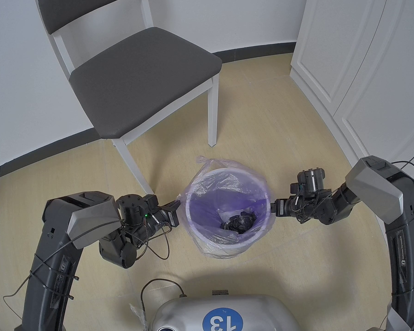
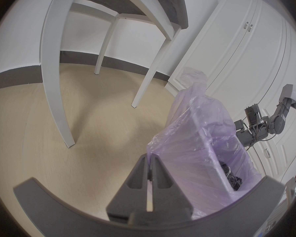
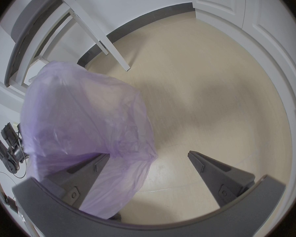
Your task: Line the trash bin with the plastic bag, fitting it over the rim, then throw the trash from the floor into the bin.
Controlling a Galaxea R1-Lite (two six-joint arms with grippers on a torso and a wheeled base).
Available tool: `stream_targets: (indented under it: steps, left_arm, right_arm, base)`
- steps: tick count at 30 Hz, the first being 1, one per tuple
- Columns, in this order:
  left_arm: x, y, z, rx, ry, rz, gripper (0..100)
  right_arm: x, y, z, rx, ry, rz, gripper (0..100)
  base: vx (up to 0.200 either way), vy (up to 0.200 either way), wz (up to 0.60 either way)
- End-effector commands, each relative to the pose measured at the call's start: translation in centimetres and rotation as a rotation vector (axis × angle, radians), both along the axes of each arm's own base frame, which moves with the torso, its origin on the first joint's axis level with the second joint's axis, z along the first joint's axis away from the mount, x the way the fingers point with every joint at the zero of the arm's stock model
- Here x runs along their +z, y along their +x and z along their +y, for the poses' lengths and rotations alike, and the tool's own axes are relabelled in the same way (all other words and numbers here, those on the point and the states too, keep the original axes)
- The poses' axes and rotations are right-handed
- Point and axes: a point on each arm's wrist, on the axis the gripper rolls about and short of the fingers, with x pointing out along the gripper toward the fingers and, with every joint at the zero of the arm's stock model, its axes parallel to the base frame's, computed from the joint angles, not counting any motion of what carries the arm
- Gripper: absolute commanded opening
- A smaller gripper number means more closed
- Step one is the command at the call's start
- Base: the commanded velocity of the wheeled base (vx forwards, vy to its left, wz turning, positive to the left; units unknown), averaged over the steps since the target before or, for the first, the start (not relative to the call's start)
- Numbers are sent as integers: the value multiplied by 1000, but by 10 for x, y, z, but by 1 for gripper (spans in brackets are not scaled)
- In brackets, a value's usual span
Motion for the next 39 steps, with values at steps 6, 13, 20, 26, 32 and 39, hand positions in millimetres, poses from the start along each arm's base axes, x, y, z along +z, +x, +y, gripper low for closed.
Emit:
stream_targets:
  steps: [6, 13, 20, 26, 32, 39]
  left_arm:
    - [-1, -3, 1, 4, -1, -1, 0]
    - [-4, 0, 10, 25, 4, 3, 0]
    - [-8, 1, 20, 46, 9, 16, 0]
    - [-11, 0, 20, 42, 9, 26, 100]
    - [-4, 0, 20, 43, 1, 0, 100]
    - [2, -5, 30, 66, -8, -33, 100]
  right_arm:
    - [20, -20, -24, 8, -64, -6, 100]
    - [18, -22, -35, -7, -79, 5, 100]
    - [19, -20, -52, -40, -86, 3, 100]
    - [19, -26, -54, -41, -89, 15, 100]
    - [28, -32, -54, -40, -90, 5, 100]
    - [47, -41, -55, -38, -91, -18, 100]
  base:
    - [0, 0, 0]
    - [0, 0, 0]
    - [0, 0, 0]
    - [0, 0, 0]
    - [0, 0, 0]
    - [0, 0, 0]
